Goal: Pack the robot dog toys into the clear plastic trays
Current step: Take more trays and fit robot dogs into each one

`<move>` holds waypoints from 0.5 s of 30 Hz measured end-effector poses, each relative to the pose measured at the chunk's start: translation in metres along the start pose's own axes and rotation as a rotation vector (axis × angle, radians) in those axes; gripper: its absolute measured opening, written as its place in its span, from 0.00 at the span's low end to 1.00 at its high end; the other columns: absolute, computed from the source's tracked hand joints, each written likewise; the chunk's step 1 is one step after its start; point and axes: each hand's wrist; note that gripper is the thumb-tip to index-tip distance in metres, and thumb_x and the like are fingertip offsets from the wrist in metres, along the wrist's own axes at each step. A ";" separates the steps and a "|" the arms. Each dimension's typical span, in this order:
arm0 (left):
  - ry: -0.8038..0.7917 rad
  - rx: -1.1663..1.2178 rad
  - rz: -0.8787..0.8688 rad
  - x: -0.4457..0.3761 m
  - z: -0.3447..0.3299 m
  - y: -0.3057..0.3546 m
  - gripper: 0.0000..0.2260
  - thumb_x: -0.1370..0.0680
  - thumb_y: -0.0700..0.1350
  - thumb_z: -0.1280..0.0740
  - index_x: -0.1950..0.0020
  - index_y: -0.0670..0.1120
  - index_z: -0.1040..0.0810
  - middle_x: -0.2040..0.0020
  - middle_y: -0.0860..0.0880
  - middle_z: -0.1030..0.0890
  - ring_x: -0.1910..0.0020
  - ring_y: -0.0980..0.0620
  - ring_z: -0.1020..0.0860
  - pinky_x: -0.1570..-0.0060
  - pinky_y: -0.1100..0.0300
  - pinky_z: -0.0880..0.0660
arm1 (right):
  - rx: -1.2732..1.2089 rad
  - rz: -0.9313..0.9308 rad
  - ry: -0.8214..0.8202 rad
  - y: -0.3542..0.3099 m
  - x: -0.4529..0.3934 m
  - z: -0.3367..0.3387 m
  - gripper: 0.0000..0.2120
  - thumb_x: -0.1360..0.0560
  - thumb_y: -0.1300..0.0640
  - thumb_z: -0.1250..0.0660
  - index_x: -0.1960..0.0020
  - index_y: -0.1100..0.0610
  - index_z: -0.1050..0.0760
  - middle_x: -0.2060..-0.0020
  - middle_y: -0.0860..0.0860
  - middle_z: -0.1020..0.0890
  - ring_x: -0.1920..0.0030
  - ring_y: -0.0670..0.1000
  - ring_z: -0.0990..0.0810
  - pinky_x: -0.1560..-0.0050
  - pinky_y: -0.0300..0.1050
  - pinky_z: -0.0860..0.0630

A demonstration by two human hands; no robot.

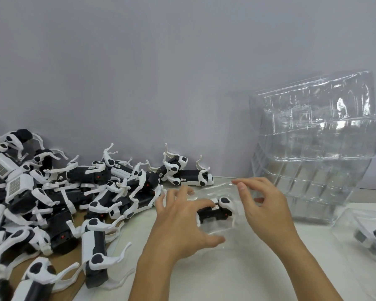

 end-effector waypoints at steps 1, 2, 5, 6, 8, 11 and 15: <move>0.067 -0.024 -0.015 0.000 0.002 0.000 0.32 0.40 0.72 0.30 0.37 0.69 0.28 0.36 0.61 0.40 0.33 0.56 0.46 0.27 0.52 0.55 | -0.023 0.002 0.025 -0.001 -0.001 0.000 0.09 0.21 0.54 0.34 0.51 0.41 0.18 0.52 0.40 0.20 0.47 0.41 0.21 0.48 0.40 0.25; 0.139 -0.046 -0.033 -0.001 0.004 0.001 0.32 0.40 0.72 0.30 0.36 0.68 0.28 0.34 0.60 0.40 0.31 0.55 0.46 0.26 0.49 0.55 | -0.043 0.005 0.044 -0.002 -0.001 0.000 0.10 0.21 0.54 0.35 0.51 0.40 0.19 0.51 0.41 0.20 0.47 0.41 0.21 0.49 0.42 0.25; 0.286 -0.089 -0.049 -0.002 0.009 0.003 0.33 0.40 0.71 0.31 0.36 0.66 0.25 0.29 0.56 0.37 0.29 0.50 0.43 0.27 0.44 0.50 | -0.090 0.030 0.102 -0.006 0.000 0.000 0.13 0.20 0.56 0.36 0.51 0.38 0.20 0.50 0.40 0.20 0.46 0.41 0.22 0.50 0.42 0.25; 0.305 -0.096 -0.050 -0.003 0.010 0.004 0.32 0.40 0.71 0.30 0.37 0.66 0.25 0.28 0.54 0.37 0.28 0.48 0.43 0.27 0.43 0.49 | -0.105 0.038 0.118 -0.007 0.000 0.000 0.13 0.20 0.56 0.36 0.50 0.38 0.20 0.50 0.40 0.20 0.46 0.40 0.23 0.51 0.41 0.26; 0.323 -0.099 -0.054 -0.003 0.010 0.005 0.32 0.40 0.70 0.29 0.37 0.66 0.24 0.27 0.53 0.36 0.28 0.46 0.41 0.27 0.43 0.49 | -0.128 0.049 0.136 -0.008 0.000 0.001 0.14 0.20 0.58 0.36 0.50 0.39 0.19 0.50 0.39 0.20 0.45 0.39 0.23 0.52 0.39 0.27; 0.333 -0.103 -0.059 -0.003 0.009 0.003 0.32 0.40 0.69 0.27 0.37 0.65 0.24 0.27 0.52 0.36 0.27 0.45 0.40 0.27 0.43 0.49 | -0.154 0.047 0.125 -0.008 0.000 0.001 0.14 0.20 0.59 0.36 0.49 0.40 0.19 0.50 0.40 0.20 0.45 0.40 0.22 0.52 0.39 0.27; 0.346 -0.084 -0.061 -0.004 0.007 0.003 0.31 0.40 0.69 0.27 0.37 0.66 0.24 0.27 0.52 0.36 0.27 0.45 0.40 0.27 0.43 0.50 | -0.174 0.040 0.108 -0.009 0.001 0.002 0.14 0.20 0.60 0.37 0.48 0.41 0.19 0.49 0.42 0.20 0.45 0.42 0.22 0.50 0.40 0.26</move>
Point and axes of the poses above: each hand's wrist, its own x-axis away from the middle knuckle, its own z-axis out of the back of the hand, y = z × x
